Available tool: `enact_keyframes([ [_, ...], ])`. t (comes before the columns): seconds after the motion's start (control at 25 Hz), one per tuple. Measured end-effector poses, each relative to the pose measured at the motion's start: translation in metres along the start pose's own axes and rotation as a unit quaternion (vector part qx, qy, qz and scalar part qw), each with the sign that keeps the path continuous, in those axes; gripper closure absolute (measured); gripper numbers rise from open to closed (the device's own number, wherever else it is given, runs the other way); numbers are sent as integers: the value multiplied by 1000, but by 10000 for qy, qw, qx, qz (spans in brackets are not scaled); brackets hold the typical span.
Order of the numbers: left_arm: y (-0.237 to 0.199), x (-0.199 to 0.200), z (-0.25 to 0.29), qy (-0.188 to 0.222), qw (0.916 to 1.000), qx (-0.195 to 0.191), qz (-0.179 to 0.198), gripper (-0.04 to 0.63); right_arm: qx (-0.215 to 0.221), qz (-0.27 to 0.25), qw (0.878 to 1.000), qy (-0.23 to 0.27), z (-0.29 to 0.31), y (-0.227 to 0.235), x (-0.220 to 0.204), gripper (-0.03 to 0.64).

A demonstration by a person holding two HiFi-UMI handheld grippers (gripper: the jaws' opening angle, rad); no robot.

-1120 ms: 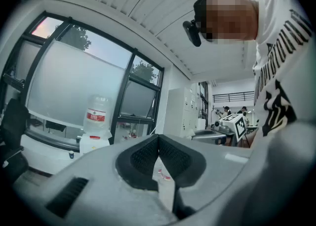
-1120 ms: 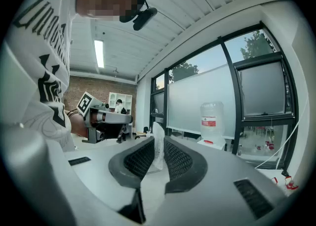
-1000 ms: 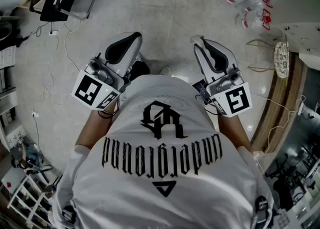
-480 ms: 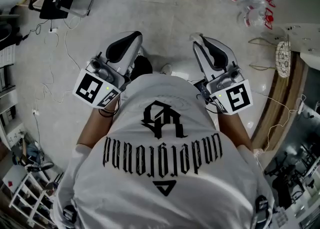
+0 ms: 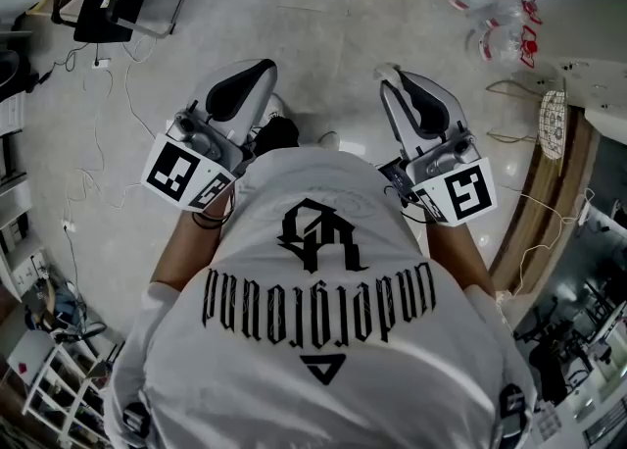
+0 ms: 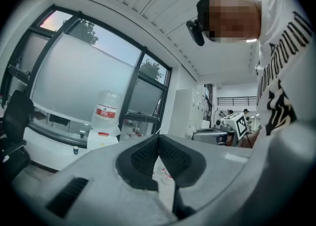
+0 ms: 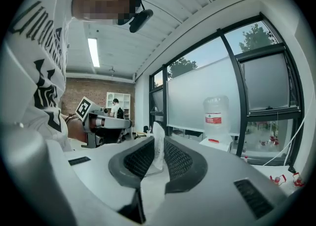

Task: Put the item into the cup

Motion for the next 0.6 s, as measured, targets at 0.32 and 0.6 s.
enact_keyframes([
  [0.32,-84,25,0,33,9998,-197,58,580,-194,-5,9998,23,83,7,21,554],
  [0.6,-148,42,-13,39,9989,-444,123,581,-339,-76,9994,25,149,-3,39,554],
])
Point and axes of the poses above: the fingertips, and each gripper's own axes: z forward along the fingers, y to its right, x out of its top, the point moved 7 cm from there along -z, backward along the fingers, and after that the axes turned 6 degrees about x, right-handed, at the moved point
